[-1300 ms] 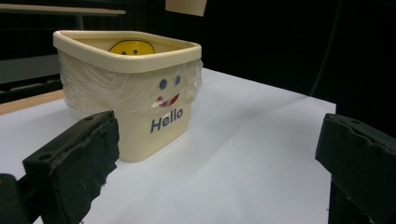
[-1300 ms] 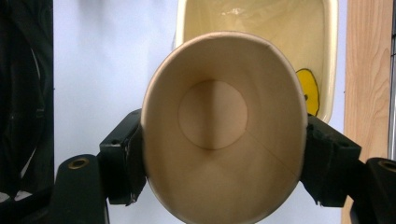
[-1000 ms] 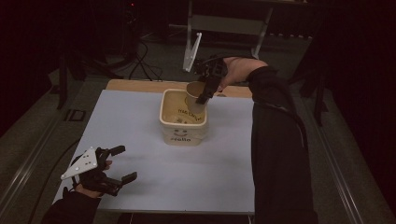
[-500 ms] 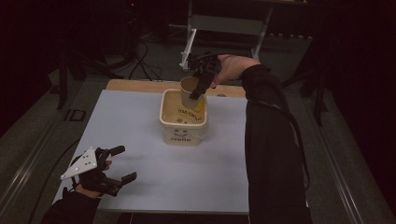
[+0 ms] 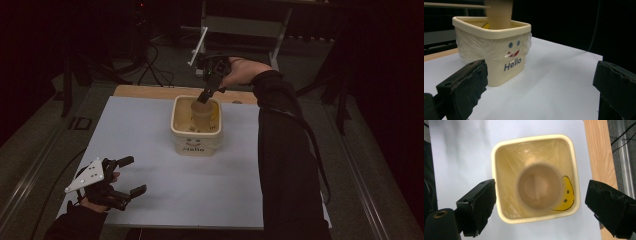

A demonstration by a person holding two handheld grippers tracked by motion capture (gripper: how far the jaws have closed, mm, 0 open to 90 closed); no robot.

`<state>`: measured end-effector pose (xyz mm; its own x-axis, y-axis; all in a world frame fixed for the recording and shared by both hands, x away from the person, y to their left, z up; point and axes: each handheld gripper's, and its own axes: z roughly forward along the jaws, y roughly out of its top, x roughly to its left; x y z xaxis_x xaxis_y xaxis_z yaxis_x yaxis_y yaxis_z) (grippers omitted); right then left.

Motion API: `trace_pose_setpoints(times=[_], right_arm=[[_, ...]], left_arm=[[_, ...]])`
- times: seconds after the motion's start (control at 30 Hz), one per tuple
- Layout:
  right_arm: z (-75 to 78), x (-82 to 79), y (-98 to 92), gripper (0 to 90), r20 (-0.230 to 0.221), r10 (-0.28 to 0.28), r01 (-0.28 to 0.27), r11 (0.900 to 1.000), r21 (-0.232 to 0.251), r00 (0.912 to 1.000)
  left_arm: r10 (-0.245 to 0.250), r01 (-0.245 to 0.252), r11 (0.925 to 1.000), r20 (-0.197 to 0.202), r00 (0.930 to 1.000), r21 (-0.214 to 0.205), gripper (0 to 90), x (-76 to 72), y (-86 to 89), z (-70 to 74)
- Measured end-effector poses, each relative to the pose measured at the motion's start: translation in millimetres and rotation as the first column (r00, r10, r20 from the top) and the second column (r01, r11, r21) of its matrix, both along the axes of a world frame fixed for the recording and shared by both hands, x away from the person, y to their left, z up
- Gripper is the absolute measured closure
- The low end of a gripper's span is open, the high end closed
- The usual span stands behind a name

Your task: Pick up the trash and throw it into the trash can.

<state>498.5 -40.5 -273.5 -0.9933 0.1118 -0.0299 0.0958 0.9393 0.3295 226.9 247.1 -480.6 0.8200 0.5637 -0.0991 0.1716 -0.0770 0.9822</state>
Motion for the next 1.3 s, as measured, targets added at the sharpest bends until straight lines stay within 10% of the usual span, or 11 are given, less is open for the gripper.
trace_pose_setpoints(times=[1.3], right_arm=[[20.4, -44.3, -43.4, 10.0, 0.057, -0.025, 0.023, 0.9993, 0.030, 0.9981]], left_arm=[[-0.001, 0.001, 0.9997, 0.000, 1.0000, 0.024, 0.4, 0.8, -4.3, -0.4]])
